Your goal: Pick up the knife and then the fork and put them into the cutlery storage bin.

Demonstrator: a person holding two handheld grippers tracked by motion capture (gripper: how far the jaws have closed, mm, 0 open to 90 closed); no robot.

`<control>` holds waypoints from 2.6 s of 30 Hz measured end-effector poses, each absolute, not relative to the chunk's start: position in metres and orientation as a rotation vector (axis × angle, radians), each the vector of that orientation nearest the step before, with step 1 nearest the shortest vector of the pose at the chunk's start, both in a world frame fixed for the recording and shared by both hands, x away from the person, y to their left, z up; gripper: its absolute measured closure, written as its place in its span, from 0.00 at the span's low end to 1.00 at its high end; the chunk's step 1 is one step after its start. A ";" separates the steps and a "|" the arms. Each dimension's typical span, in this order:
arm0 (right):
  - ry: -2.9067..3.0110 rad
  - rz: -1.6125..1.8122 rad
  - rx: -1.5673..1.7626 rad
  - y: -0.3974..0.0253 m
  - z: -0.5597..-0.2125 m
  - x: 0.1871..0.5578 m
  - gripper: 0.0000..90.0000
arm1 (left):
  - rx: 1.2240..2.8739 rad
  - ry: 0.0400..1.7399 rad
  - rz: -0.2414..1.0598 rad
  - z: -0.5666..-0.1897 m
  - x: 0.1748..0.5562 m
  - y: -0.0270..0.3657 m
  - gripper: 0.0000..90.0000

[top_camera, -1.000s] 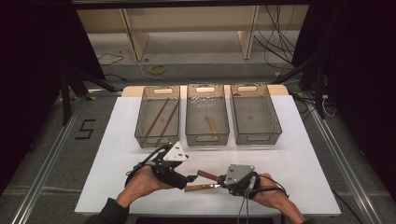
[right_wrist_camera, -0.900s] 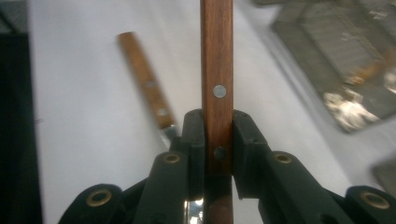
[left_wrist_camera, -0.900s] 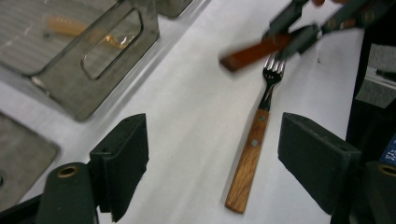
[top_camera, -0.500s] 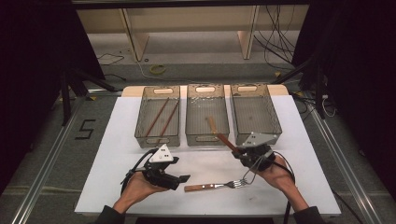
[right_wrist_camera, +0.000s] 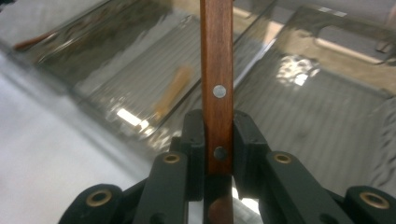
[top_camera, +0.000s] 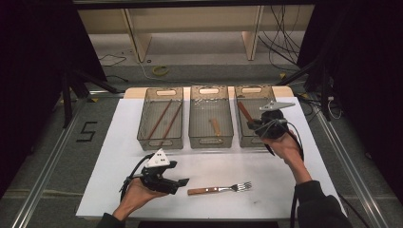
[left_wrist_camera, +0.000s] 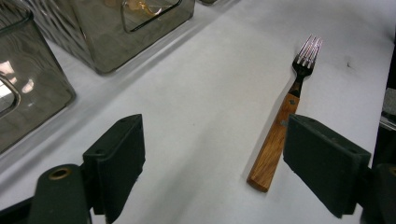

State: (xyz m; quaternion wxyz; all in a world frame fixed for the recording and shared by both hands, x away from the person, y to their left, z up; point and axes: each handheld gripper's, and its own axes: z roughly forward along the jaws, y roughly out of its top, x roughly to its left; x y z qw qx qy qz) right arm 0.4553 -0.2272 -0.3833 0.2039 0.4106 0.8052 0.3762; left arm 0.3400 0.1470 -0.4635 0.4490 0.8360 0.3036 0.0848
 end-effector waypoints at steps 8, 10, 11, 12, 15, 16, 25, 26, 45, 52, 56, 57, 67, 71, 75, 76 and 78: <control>2.199 1.021 1.231 -0.234 -0.371 0.492 0.86 | 2.077 0.749 0.207 -0.464 0.338 0.149 0.21; 2.194 1.009 1.251 -0.235 -0.371 0.501 0.86 | 2.067 0.748 0.207 -0.464 0.337 0.150 0.21; 2.191 1.004 1.267 -0.235 -0.371 0.505 0.86 | 2.062 0.746 0.211 -0.464 0.337 0.151 0.21; 2.188 0.994 1.280 -0.235 -0.372 0.509 0.86 | 2.060 0.747 0.212 -0.464 0.336 0.151 0.21; 2.178 0.964 1.304 -0.235 -0.372 0.519 0.86 | 2.063 0.745 0.214 -0.464 0.336 0.152 0.21; 2.172 0.954 1.312 -0.235 -0.372 0.522 0.86 | 2.062 0.745 0.213 -0.464 0.335 0.152 0.21; 2.146 0.925 1.360 -0.236 -0.373 0.539 0.86 | 2.077 0.730 0.221 -0.465 0.335 0.151 0.21; 2.143 0.923 1.361 -0.236 -0.373 0.541 0.86 | 2.078 0.729 0.221 -0.465 0.335 0.151 0.21; 2.120 0.887 1.420 -0.235 -0.389 0.556 0.86 | 2.093 0.709 0.221 -0.464 0.333 0.149 0.21; 2.126 0.862 1.443 -0.234 -0.397 0.558 0.85 | 2.097 0.705 0.220 -0.465 0.333 0.148 0.22; 2.143 0.845 1.467 -0.233 -0.399 0.559 0.73 | 2.098 0.702 0.219 -0.465 0.333 0.148 0.22; 2.140 0.847 1.468 -0.233 -0.398 0.558 0.72 | 2.100 0.703 0.216 -0.465 0.333 0.148 0.21; 2.176 0.919 1.407 -0.234 -0.385 0.542 0.48 | 2.113 0.705 0.212 -0.464 0.334 0.147 0.21; 2.188 1.011 1.349 -0.233 -0.374 0.523 0.43 | 2.130 0.695 0.214 -0.464 0.334 0.144 0.21; 2.225 1.062 1.266 -0.228 -0.369 0.502 0.41 | 2.143 0.685 0.210 -0.462 0.334 0.142 0.21; 2.231 1.078 1.251 -0.227 -0.369 0.497 0.41 | 2.142 0.685 0.207 -0.462 0.335 0.141 0.21; 2.247 1.088 1.219 -0.225 -0.369 0.487 0.40 | 2.152 0.682 0.202 -0.460 0.335 0.139 0.21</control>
